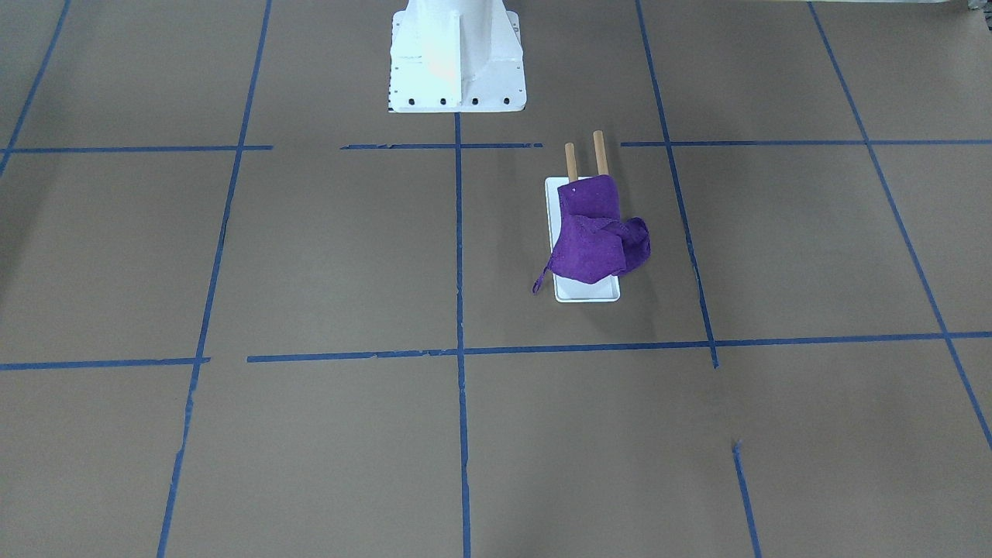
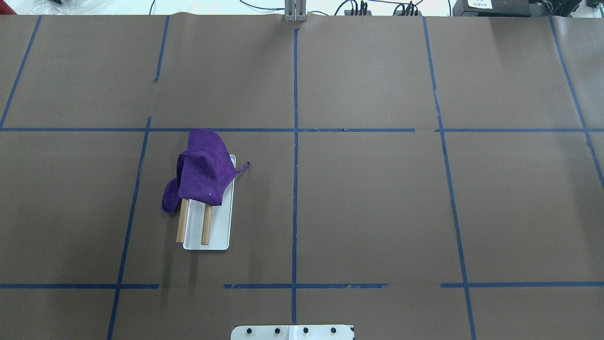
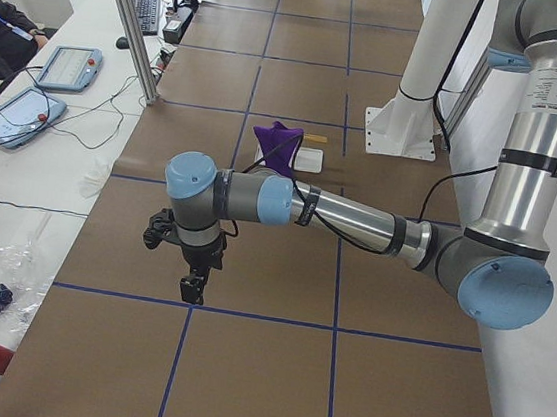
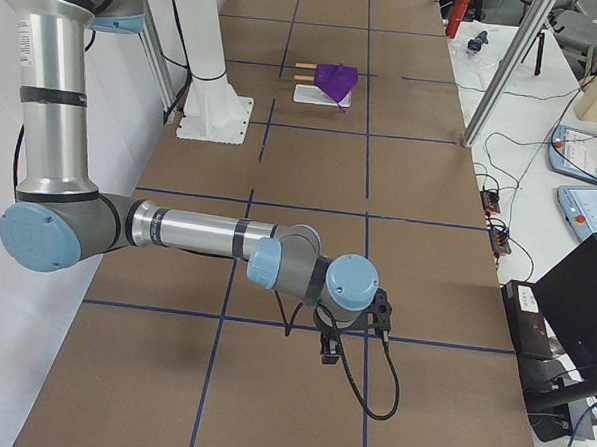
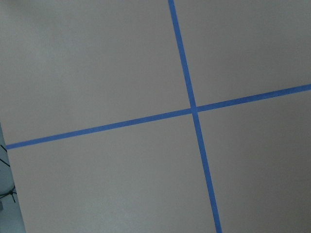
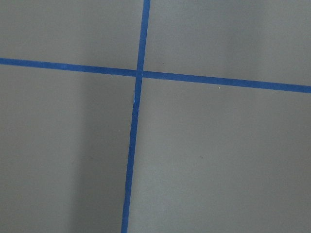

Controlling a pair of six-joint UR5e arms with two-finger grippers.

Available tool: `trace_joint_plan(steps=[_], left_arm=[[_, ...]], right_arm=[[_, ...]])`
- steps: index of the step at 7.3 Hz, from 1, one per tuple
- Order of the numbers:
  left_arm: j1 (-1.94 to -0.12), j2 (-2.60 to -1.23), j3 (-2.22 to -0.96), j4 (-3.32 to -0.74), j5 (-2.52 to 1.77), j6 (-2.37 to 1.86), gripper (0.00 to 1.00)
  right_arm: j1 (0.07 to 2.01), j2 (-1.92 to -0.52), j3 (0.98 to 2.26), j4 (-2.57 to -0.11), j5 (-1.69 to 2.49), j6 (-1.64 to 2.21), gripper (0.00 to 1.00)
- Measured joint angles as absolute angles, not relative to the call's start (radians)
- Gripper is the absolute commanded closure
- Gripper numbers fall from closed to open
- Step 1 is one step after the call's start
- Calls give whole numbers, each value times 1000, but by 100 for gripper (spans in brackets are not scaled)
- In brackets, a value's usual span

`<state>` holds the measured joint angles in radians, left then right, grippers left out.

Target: Hang towel on rack

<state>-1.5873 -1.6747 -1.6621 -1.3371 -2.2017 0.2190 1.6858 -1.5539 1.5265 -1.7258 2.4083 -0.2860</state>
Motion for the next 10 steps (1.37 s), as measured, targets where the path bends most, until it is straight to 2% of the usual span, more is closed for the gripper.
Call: trace_joint_plan(steps=[5,10], left_arm=[[-1590,-1666,-1669,-1338,-2204,210,0],[-1591,-1666,-1667,-1339,-2203,204,0]], right_arm=[[1616,-1563,1552,-1436,2449,153,0],[1539,-1593,1552,-1342,2389,157,0]])
